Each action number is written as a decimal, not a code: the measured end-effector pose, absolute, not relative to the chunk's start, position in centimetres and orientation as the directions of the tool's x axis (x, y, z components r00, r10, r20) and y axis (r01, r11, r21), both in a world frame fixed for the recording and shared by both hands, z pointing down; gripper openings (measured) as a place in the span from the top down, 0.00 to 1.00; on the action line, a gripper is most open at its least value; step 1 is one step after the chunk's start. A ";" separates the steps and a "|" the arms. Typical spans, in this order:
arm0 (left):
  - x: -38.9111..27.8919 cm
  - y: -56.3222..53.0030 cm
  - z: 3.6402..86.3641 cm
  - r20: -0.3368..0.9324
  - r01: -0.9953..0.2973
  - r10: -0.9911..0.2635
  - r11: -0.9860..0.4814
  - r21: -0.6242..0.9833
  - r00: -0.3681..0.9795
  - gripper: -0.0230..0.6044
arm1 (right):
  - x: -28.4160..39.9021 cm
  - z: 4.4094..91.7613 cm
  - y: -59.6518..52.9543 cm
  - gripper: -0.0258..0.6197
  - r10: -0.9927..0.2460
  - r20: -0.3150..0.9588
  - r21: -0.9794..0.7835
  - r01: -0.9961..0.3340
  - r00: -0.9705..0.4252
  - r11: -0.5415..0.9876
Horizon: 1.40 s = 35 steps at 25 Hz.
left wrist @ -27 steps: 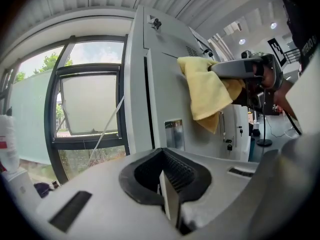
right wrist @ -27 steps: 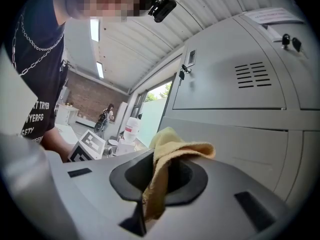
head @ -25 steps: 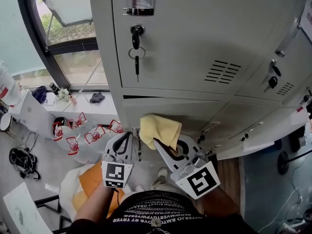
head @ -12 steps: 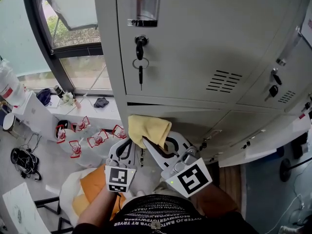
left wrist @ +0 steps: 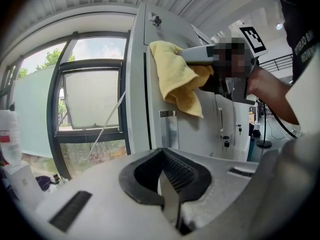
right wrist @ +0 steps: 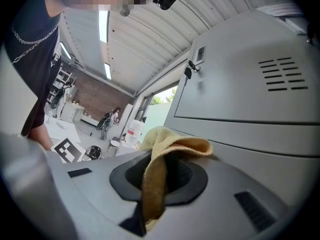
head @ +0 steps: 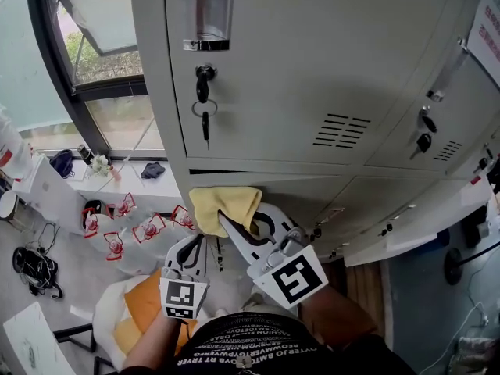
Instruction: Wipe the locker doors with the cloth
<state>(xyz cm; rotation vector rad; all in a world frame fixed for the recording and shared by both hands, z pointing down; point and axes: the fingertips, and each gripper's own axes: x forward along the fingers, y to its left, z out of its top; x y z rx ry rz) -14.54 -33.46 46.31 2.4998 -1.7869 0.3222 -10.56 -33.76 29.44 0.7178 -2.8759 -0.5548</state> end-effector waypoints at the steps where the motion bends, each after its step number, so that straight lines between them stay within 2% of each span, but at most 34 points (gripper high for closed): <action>1: -14.6 -33.2 46.5 0.203 -0.941 -0.929 -0.330 -0.075 0.310 0.95 | -10.2 29.4 -33.9 0.90 -0.483 0.029 0.379 -0.438 -0.875 0.816; 11: -13.8 -32.0 47.3 0.223 -0.927 -0.911 -0.368 -0.066 0.346 0.95 | -5.5 28.7 -35.5 0.90 -0.588 -0.040 0.323 -0.567 -0.808 0.758; 35: -14.0 -30.1 47.1 0.223 -0.914 -0.898 -0.402 -0.064 0.379 0.95 | 8.8 29.4 -38.4 0.90 -0.859 -0.023 0.314 -0.820 -0.511 0.479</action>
